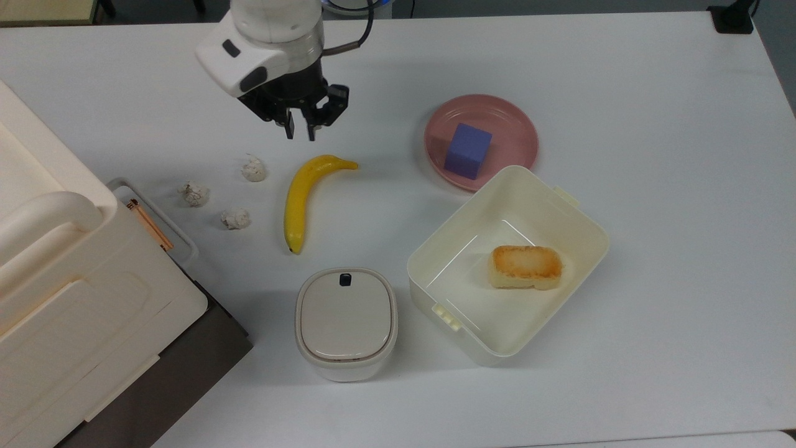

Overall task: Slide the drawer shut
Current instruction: 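Lift the gripper away from the closed drawer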

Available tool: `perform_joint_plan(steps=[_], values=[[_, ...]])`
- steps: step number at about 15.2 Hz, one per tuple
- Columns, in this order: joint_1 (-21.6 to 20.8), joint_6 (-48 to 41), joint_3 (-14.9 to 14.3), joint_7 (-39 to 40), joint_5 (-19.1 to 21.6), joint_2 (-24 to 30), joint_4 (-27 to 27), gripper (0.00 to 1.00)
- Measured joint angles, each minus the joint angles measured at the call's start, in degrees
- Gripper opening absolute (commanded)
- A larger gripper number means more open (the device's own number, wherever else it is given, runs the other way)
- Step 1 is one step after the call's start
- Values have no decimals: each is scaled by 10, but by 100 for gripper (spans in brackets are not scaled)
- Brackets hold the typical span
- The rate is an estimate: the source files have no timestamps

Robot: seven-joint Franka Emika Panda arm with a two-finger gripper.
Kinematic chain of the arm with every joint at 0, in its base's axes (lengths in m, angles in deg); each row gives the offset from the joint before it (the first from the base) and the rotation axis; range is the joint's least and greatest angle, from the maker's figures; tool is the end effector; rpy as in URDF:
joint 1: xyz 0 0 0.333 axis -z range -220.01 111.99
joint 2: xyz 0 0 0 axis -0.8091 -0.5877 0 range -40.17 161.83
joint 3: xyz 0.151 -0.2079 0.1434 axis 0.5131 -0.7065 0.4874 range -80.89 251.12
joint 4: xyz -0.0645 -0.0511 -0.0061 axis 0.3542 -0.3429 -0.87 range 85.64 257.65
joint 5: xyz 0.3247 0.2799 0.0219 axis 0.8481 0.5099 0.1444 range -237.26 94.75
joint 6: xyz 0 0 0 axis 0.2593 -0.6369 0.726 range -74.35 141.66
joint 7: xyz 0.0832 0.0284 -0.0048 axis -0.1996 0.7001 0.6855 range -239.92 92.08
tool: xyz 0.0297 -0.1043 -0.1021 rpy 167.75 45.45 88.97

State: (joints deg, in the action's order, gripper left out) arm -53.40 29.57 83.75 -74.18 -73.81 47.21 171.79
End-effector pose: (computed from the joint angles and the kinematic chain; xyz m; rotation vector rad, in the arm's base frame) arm 0.6636 -0.0275 0.4295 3.0924 -0.0437 -0.0240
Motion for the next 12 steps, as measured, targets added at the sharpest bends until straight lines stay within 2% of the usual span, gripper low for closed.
perform_joint_plan(steps=[5, 10, 12], values=[[0, 0, -1, 41, 0, -2, 2, 100], [1, 0, -3, 45, 2, -4, 2, 100], [1, 0, -5, 45, 15, -3, 1, 100]])
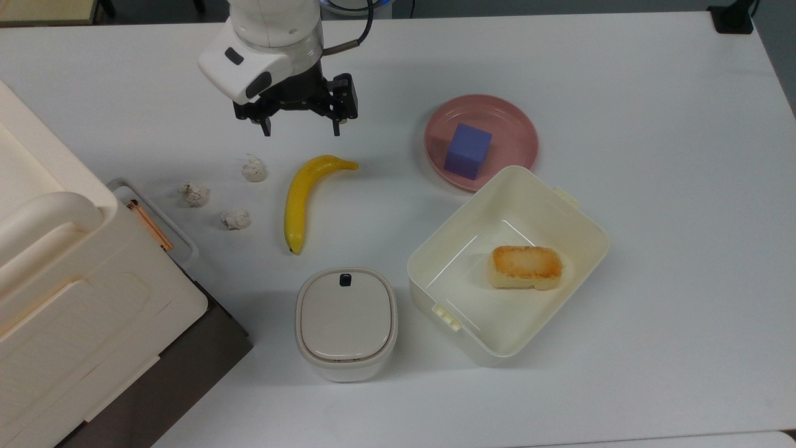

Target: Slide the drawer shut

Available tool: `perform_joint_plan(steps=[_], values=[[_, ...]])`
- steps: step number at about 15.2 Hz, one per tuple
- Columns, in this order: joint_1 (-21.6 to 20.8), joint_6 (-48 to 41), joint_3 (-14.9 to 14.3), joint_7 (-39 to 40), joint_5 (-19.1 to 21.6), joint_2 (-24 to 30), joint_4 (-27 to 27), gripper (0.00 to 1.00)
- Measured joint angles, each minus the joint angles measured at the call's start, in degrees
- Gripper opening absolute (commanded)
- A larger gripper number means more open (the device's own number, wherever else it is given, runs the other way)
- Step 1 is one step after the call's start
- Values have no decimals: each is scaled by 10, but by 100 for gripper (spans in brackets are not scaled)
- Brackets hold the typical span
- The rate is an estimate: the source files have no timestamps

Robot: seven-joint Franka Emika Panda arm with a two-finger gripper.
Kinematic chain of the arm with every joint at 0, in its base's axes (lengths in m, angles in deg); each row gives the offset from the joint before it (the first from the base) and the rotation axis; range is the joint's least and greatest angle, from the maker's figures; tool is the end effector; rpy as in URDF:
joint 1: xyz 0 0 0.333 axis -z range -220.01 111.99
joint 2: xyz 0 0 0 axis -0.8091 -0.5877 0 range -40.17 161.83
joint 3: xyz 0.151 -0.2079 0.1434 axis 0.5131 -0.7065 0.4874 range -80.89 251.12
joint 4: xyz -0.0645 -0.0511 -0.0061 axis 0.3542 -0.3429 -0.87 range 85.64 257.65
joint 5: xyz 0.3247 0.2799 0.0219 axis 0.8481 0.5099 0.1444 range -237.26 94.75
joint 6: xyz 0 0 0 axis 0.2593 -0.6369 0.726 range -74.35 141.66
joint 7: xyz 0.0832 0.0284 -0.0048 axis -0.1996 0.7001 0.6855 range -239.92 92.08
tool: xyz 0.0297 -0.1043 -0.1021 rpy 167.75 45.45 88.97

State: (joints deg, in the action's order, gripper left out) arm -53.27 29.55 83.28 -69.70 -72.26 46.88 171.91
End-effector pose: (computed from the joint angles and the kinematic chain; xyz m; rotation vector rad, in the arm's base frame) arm 0.6635 -0.0308 0.4245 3.1175 0.0522 -0.0380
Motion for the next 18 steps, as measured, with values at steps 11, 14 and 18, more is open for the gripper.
perform_joint_plan(steps=[11, 14, 18], values=[[28, 0, -6, -61, 8, 85, 29, 100], [27, 7, -6, -62, 8, 107, 61, 100], [26, 13, -5, -62, 8, 121, 83, 100]])
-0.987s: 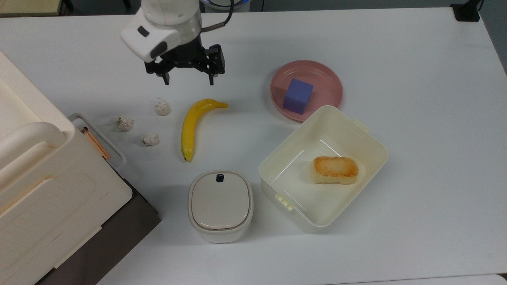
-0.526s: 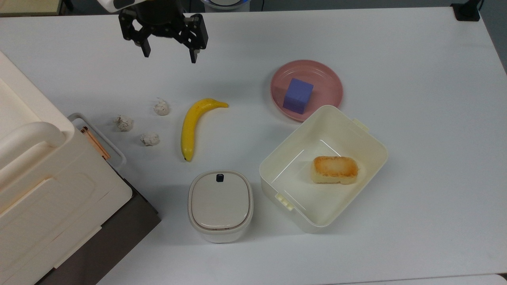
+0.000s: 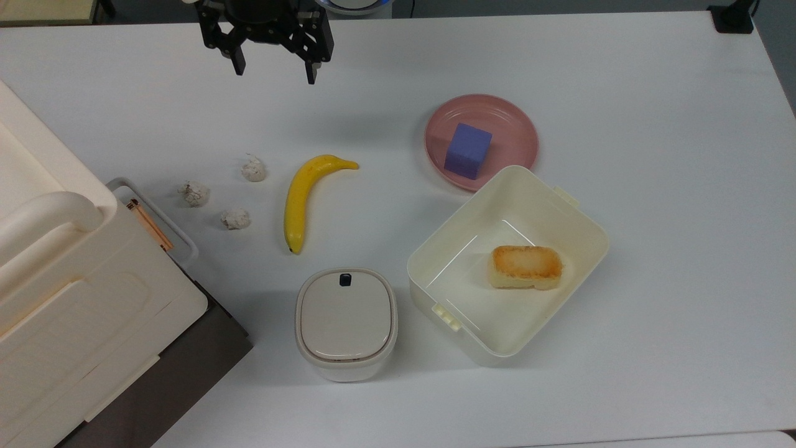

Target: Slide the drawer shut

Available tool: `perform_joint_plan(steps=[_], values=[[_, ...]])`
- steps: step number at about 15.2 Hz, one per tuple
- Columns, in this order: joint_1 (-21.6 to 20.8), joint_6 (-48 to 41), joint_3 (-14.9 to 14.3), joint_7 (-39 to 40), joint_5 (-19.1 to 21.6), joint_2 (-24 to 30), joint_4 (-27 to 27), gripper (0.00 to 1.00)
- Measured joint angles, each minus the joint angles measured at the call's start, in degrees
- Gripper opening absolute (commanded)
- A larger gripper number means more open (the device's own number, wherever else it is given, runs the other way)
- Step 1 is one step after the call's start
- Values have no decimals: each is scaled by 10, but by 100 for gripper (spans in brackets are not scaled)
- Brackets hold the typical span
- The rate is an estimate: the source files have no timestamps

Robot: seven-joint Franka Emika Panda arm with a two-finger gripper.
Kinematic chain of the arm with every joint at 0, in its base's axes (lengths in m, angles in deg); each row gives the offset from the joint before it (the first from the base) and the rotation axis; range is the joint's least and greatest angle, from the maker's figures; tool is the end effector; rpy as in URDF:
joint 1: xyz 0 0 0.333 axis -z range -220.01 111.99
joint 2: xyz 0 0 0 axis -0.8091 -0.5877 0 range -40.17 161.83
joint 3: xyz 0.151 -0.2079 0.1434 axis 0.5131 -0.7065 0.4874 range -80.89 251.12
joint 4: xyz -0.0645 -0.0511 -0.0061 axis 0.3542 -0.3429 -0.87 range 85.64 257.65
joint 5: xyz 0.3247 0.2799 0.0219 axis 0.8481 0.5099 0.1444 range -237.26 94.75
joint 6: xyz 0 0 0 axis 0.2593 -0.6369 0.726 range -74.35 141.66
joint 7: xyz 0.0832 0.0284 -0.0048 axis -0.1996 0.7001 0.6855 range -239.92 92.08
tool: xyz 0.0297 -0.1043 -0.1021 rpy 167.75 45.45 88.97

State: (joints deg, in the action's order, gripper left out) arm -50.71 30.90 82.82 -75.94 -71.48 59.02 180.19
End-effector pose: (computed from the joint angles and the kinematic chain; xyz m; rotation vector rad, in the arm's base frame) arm 0.6159 -0.0607 0.4874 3.1257 -0.2069 0.1061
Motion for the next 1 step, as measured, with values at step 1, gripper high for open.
perform_joint_plan(steps=[1], values=[[0, 0, 0, 0, 0, 0, 1, 100]])
